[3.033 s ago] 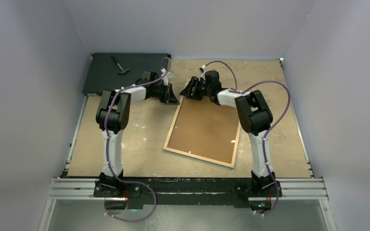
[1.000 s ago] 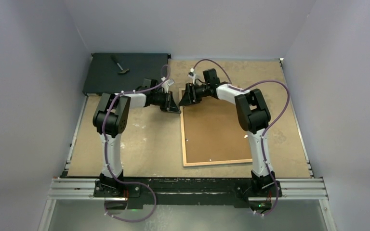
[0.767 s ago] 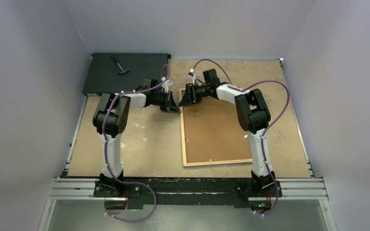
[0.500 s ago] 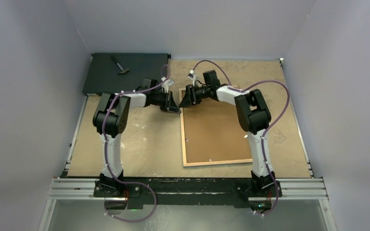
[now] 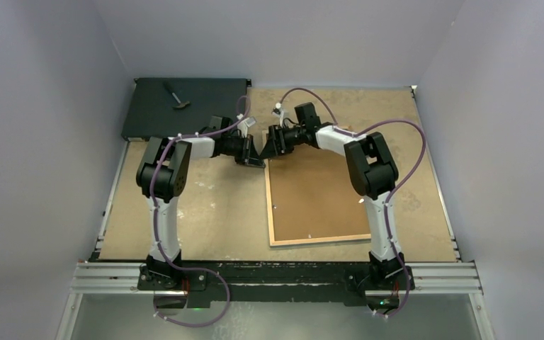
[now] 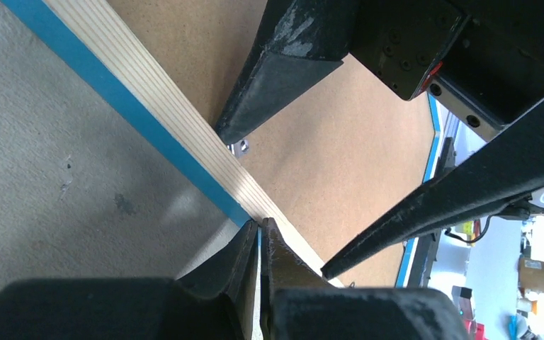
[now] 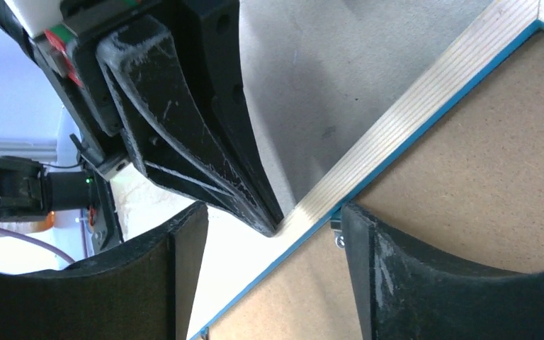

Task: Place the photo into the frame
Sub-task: Install the photo frame at the center of the board, then adjust the photo frame at the center of the board.

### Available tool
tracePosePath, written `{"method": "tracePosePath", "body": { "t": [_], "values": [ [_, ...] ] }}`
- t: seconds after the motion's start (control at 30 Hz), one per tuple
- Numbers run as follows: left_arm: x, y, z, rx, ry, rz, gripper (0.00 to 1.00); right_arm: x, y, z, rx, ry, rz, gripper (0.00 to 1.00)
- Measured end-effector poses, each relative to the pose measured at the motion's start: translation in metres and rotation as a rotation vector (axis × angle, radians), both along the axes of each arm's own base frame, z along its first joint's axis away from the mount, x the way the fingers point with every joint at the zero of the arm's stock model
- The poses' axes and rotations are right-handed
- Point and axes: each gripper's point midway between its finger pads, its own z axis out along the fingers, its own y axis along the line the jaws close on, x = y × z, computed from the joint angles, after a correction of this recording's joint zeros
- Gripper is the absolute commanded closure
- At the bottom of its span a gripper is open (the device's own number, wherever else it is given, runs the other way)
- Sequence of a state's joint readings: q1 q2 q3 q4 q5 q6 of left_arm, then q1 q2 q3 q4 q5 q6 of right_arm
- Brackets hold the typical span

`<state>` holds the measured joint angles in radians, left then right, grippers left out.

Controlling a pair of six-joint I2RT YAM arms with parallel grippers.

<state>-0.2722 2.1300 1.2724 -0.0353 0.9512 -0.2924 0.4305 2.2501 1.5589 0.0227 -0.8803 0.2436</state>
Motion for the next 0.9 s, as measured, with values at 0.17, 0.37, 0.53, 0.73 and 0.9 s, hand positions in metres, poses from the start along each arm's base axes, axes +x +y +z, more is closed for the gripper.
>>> {"method": "tracePosePath", "body": {
  "t": [0.17, 0.37, 0.53, 0.73, 0.9],
  "values": [
    [-0.005, 0.003, 0.0, 0.015, -0.029, -0.034, 0.92, 0.011, -0.004, 0.012, -0.031, 0.057, -0.101, 0.02],
    [-0.031, 0.014, 0.0, 0.072, -0.051, -0.134, 0.91, 0.081, -0.11, 0.077, -0.069, -0.015, -0.578, 0.01],
    [-0.054, 0.025, -0.007, 0.143, -0.095, -0.245, 0.92, 0.132, -0.279, 0.12, -0.127, -0.108, -1.128, 0.01],
    [-0.098, 0.011, -0.016, 0.189, -0.121, -0.404, 0.94, 0.132, -0.334, 0.063, -0.273, 0.003, -1.313, 0.01],
    [-0.13, -0.013, -0.018, 0.195, -0.138, -0.522, 0.95, 0.119, -0.322, -0.008, -0.374, 0.159, -1.265, 0.01]
  ]
}}
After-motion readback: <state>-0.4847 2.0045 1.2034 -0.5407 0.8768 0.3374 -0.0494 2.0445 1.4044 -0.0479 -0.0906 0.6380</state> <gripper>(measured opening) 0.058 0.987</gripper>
